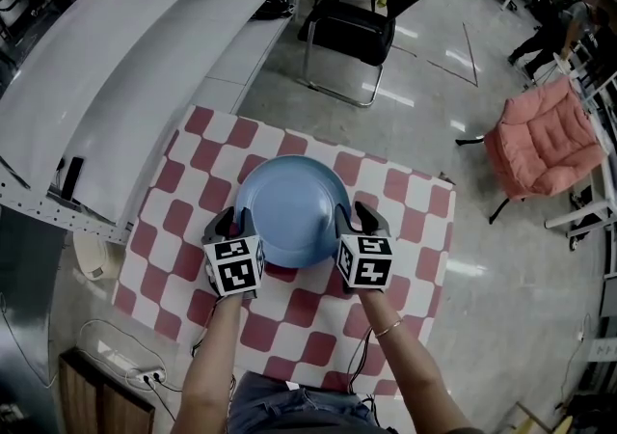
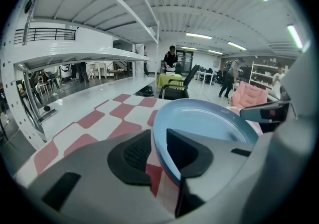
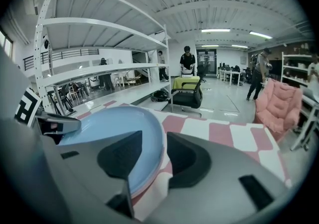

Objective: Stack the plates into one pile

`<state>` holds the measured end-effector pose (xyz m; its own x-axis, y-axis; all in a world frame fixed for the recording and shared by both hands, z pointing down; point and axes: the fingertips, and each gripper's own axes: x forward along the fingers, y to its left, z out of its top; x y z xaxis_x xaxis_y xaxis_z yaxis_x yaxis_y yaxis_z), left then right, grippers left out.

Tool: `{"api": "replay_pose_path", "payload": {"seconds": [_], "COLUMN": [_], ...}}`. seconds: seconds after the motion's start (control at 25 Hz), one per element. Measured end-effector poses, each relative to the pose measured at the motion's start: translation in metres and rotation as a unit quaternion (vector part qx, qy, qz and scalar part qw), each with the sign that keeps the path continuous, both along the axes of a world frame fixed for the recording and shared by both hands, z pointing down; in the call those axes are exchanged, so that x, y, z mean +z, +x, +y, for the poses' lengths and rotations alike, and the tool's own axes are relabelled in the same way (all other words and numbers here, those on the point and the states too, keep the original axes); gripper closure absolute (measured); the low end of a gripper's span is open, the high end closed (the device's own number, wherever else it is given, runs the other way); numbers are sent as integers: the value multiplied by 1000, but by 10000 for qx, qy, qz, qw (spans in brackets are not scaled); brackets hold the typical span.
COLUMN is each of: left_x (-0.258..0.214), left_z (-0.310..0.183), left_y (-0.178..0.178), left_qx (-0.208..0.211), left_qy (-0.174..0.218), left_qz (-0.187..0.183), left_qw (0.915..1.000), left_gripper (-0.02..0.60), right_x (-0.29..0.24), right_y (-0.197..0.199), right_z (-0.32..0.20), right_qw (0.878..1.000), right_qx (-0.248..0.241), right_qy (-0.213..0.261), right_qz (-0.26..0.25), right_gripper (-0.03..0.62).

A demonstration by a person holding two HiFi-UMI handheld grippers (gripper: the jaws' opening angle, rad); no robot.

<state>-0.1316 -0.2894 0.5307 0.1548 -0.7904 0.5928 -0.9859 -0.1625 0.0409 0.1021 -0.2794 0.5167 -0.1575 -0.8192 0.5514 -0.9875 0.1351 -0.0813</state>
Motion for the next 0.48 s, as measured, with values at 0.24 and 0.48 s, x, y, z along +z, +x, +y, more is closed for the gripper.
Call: {"api": "replay_pose_path", "payload": {"seconds": [0.24,0.48], "left_x": [-17,-37], "left_z": [4,10], "left_y": [1,1], "left_qx": [57,94], "left_qy": [208,383], "left_qz": [128,297], "left_qw": [9997,9988], "left_gripper": [493,517], "right_x": [-23,-42], "right_y": [-5,-13], "right_z": [3,11], "right_qw": [9995,9984], "right_qx": [-57,-183], "right_qy": [267,453], "right_qz": [-142,-289], "right_gripper": [434,447]}}
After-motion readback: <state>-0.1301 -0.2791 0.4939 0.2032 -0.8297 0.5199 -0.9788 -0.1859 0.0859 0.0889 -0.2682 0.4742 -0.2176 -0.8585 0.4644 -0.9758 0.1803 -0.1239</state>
